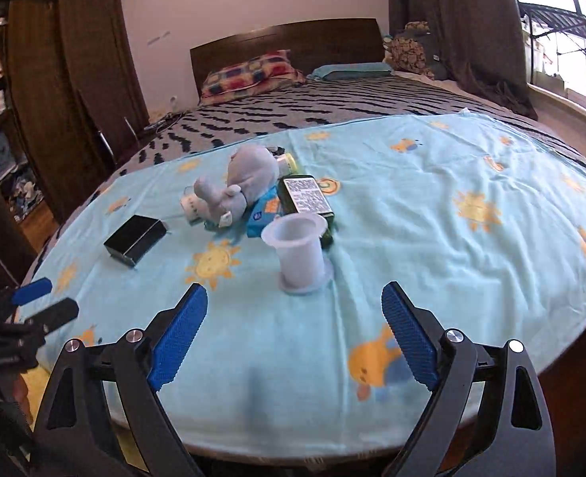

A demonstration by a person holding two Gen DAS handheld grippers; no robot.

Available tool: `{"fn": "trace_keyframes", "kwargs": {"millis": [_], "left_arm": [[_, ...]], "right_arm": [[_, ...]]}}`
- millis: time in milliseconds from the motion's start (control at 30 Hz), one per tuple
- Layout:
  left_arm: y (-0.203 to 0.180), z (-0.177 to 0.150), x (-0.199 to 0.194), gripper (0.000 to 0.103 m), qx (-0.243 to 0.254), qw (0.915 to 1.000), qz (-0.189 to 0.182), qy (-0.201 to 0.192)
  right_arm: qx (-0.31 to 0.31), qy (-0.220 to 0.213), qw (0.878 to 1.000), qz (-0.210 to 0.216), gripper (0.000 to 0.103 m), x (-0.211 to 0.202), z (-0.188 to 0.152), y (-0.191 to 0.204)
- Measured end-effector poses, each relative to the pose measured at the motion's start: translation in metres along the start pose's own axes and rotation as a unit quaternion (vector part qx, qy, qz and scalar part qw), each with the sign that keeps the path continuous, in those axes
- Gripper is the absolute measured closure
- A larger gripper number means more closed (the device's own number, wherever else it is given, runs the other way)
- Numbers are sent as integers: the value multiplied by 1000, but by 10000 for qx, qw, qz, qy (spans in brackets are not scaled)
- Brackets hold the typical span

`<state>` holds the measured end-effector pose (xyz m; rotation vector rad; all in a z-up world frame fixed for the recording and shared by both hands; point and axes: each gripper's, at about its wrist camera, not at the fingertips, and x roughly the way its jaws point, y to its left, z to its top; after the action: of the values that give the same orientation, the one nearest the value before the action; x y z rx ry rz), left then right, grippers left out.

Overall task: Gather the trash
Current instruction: 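Raise both open grippers back over the bed, then grasp the white plastic cup with the right gripper while the left gripper grasps the black box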

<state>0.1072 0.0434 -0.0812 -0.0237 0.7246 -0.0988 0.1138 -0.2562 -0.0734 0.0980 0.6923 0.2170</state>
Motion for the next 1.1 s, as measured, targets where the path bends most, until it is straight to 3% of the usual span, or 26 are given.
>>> {"fn": "trace_keyframes", "kwargs": {"millis": [133, 400, 600, 700, 733, 833, 1100], "left_arm": [[16, 15, 24, 8, -209, 9998, -15, 21], [25, 40, 77, 8, -42, 9997, 245, 73], [32, 46, 112, 8, -112, 9979, 264, 576], [32, 46, 120, 10, -61, 9974, 186, 687], [31, 47, 121, 16, -36, 9973, 197, 703], [28, 47, 120, 26, 51, 9973, 246, 684], [21, 43, 94, 27, 167, 9989, 316, 318]], "right_arm": [[-45, 37, 10000, -79, 13, 22, 5, 5], [-13, 14, 9998, -186, 13, 51, 11, 6], [-15, 103, 9997, -241, 15, 69, 11, 4], [-15, 136, 9996, -248, 30, 73, 11, 3], [-18, 134, 9996, -262, 33, 74, 11, 3], [-85, 109, 9994, -315, 65, 75, 10, 4], [-183, -60, 9995, -238, 65, 53, 7, 3]]}}
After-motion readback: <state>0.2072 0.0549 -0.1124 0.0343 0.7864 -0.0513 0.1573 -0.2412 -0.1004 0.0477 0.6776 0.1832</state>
